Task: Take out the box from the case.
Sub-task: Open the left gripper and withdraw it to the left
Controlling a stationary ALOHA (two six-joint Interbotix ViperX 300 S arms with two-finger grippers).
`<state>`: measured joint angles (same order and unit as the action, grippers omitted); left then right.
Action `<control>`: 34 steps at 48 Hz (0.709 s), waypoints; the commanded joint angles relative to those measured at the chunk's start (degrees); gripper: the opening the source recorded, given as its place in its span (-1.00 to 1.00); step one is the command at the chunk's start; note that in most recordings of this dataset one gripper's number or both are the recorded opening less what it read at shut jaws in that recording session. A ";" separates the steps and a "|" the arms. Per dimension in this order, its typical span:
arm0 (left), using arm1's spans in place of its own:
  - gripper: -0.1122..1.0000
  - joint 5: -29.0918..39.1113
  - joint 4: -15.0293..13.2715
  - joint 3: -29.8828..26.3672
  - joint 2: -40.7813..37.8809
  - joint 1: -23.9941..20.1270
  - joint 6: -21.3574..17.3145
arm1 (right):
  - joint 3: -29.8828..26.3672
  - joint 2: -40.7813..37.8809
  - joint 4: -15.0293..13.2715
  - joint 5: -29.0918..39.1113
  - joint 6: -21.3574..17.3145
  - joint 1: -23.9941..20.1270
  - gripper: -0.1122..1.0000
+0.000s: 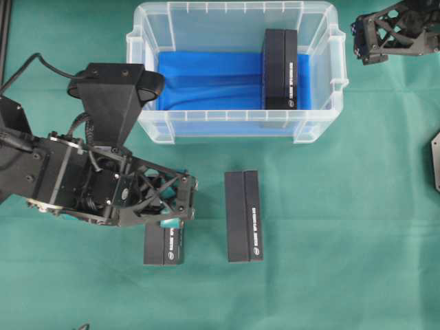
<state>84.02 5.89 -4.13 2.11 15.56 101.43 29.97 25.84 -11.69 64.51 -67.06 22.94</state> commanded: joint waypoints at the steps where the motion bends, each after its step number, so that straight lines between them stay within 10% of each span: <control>1: 0.94 0.26 0.26 -0.97 1.49 -0.26 0.00 | -0.62 0.62 -0.18 0.00 -0.09 -0.18 0.86; 34: 0.94 0.18 0.26 17.84 17.14 6.15 7.21 | -0.62 0.62 -0.18 1.32 -0.09 -0.09 0.86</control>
<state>84.20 5.89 12.57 16.00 21.01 107.67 29.97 25.84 -11.69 65.74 -67.06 22.85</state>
